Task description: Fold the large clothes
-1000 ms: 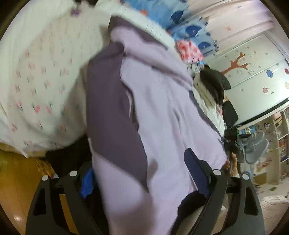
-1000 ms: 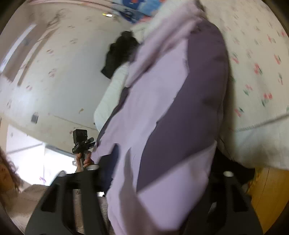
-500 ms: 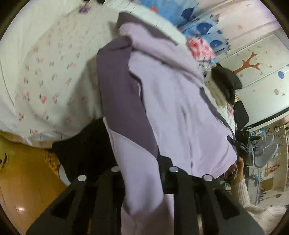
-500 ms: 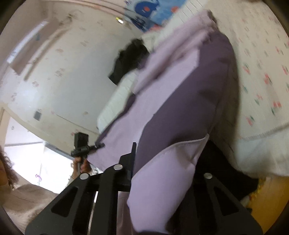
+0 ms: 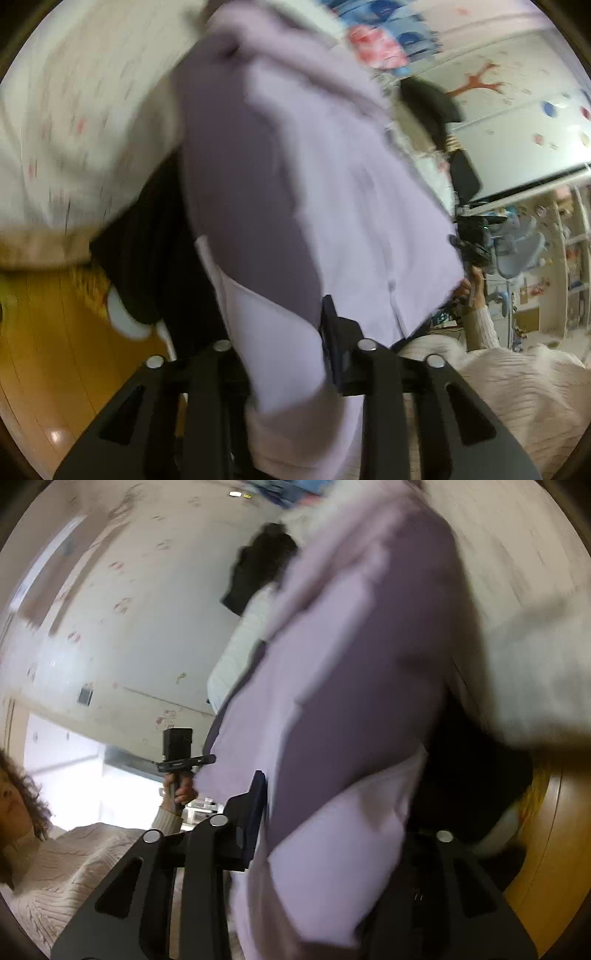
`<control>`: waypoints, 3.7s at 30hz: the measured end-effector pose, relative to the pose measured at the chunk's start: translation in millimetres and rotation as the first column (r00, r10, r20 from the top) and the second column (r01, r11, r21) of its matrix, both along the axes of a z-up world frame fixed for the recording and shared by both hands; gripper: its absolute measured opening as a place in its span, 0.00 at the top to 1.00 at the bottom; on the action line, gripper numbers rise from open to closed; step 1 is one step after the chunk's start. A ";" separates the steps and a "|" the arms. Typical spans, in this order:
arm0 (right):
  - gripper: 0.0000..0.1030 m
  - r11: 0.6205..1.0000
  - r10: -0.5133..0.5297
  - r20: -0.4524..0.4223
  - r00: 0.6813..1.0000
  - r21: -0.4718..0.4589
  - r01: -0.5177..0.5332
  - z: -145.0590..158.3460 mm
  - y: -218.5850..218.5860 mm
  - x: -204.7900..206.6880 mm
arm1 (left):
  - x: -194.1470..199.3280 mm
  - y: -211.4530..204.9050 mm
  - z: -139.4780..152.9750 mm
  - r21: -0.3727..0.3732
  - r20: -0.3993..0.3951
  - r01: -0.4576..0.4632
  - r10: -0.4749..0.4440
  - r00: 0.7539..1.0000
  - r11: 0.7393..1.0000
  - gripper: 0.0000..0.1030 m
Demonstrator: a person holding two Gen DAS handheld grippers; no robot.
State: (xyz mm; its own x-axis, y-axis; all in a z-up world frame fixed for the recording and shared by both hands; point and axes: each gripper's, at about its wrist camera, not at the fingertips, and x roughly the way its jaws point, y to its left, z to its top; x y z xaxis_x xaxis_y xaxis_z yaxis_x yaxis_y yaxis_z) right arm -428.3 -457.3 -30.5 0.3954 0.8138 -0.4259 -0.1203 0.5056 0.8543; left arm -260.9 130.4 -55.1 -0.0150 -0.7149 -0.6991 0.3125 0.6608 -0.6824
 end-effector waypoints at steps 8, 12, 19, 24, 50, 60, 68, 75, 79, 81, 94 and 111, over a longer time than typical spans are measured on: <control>0.68 0.974 -0.110 0.204 0.973 0.217 0.065 11.5 -0.4 -2.1 | 10.8 -15.2 34.0 -0.144 0.103 -0.116 0.131 0.986 0.983 0.80; 0.68 0.942 -0.166 0.323 0.932 0.331 0.053 32.2 2.8 8.1 | 10.3 -16.8 72.5 -0.228 0.169 -0.136 0.176 0.970 0.964 0.83; 0.68 0.897 -0.279 0.406 0.870 0.435 0.085 65.3 -25.9 52.2 | 58.5 16.7 108.7 -0.458 0.129 -0.271 0.365 0.922 0.847 0.84; 0.68 0.910 -0.288 0.452 0.844 0.402 0.095 108.7 -42.3 116.6 | 120.8 15.9 130.8 -0.534 0.136 -0.301 0.431 0.892 0.790 0.84; 0.70 0.862 -0.483 0.078 0.872 0.216 0.458 1.1 -106.7 429.2 | 383.9 -71.8 6.2 -0.278 0.018 -0.611 0.640 0.768 0.741 0.83; 0.18 0.867 -0.467 0.116 0.877 0.255 0.428 49.5 -102.1 388.5 | 341.6 -44.2 83.2 -0.540 0.015 -0.555 0.667 0.745 0.633 0.23; 0.15 0.905 -0.425 0.224 0.877 0.125 0.407 91.6 -83.9 363.1 | 278.5 -96.6 154.1 -0.367 0.499 -0.518 0.633 0.592 0.773 0.13; 0.15 0.911 -0.349 0.296 0.889 -0.113 0.396 103.5 -43.1 366.1 | 261.9 -163.7 151.5 -0.204 0.676 -0.439 0.450 0.584 0.875 0.13; 0.15 0.875 -0.309 0.343 0.887 -0.262 0.406 107.1 -17.9 374.3 | 261.5 -190.2 144.3 -0.128 0.726 -0.425 0.377 0.576 0.896 0.13; 0.15 0.849 -0.297 0.350 0.888 -0.329 0.414 105.2 -7.7 381.8 | 264.3 -197.9 141.6 -0.109 0.739 -0.421 0.356 0.572 0.901 0.13; 0.06 0.589 -0.347 0.251 0.904 -0.692 0.418 16.3 0.3 536.5 | 428.6 -256.1 45.3 0.190 0.662 -0.499 0.265 0.701 0.845 0.12; 0.06 0.600 -0.191 0.155 0.969 -0.763 0.240 -1.0 45.4 604.0 | 461.4 -215.1 14.3 0.220 0.566 -0.539 0.343 0.750 0.813 0.10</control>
State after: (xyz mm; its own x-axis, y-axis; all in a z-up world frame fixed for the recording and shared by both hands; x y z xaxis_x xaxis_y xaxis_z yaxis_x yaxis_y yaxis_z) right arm 175.7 -411.9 -31.5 0.5565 0.0824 -0.8267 0.0494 0.9900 0.1319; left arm 200.5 -84.8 -40.8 0.6427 -0.2578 -0.7214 0.1407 0.9654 -0.2197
